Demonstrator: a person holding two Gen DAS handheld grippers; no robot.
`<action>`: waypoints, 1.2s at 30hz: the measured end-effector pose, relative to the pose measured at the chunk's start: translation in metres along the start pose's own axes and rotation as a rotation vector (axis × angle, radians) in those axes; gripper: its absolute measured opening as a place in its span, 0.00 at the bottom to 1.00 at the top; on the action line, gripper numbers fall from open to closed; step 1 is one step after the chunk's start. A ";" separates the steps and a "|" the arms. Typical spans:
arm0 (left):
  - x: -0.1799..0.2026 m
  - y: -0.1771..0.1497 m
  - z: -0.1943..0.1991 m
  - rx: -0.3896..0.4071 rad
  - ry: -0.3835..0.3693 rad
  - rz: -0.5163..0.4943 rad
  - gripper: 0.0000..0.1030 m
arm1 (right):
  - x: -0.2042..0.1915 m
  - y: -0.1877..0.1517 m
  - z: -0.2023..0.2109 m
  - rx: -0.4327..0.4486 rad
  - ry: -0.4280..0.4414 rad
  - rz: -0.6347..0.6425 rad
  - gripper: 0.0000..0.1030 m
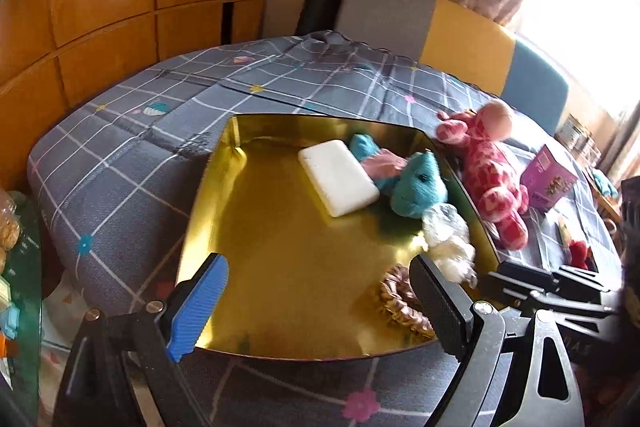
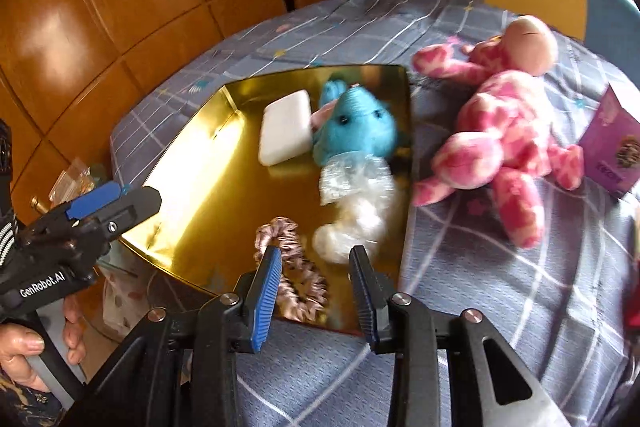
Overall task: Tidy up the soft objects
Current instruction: 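Carry the pink scrunchie with the right gripper into the tray and release, then move both grippers back toward the remaining socks and items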
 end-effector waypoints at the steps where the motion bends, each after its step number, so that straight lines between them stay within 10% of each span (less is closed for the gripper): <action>1: 0.004 0.000 0.001 0.002 -0.006 -0.009 0.90 | 0.003 0.000 0.002 0.008 -0.018 -0.004 0.34; 36: 0.144 -0.024 0.001 -0.077 -0.258 -0.300 0.90 | 0.212 -0.051 0.177 0.182 -0.558 -0.340 0.34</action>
Point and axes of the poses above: each gripper's, at about its wrist camera, not at the fingertips, and z roughly against the way its jaws point, x to its right, y to its top, the point moved 1 cm from there along -z, roughly the way its jaws point, and after that the axes turned 13 degrees about x, right-handed, at the moved point
